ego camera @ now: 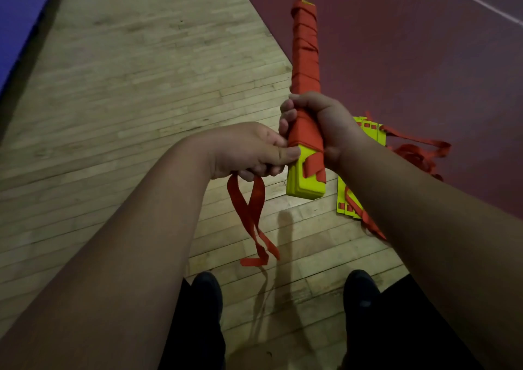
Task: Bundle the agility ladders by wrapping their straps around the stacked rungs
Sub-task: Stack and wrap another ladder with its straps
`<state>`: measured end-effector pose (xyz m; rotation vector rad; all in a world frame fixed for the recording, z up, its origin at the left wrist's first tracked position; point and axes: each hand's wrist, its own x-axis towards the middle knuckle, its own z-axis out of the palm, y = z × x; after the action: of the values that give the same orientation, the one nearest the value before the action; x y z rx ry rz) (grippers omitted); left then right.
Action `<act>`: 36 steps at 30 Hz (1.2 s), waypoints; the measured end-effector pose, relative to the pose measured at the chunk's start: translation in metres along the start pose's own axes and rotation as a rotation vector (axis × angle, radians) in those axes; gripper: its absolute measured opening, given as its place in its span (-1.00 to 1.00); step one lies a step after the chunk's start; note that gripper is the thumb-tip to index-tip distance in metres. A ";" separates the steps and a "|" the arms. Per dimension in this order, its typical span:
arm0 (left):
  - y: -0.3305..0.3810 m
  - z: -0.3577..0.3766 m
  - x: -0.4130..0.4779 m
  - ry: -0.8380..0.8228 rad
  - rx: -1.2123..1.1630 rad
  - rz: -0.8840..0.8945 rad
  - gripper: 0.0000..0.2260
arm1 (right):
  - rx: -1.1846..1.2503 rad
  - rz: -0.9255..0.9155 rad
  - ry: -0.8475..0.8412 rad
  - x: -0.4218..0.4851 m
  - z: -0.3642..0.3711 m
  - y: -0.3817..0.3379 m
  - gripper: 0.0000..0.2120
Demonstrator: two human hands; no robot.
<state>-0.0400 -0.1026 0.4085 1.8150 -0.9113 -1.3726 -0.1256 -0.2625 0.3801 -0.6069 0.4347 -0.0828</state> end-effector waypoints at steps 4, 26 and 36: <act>0.000 0.002 -0.001 0.098 0.104 -0.042 -0.75 | -0.143 0.004 0.113 0.010 -0.012 0.000 -0.83; -0.002 0.013 0.004 -0.115 0.111 0.014 -0.82 | -0.039 0.001 -0.009 0.000 -0.005 -0.002 -0.86; 0.003 0.028 0.012 0.058 0.457 -0.251 -0.54 | -0.530 -0.258 0.454 0.025 -0.027 0.013 -0.76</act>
<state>-0.0649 -0.1176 0.3993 2.3688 -1.0583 -1.3244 -0.1152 -0.2713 0.3442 -1.1741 0.8284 -0.3638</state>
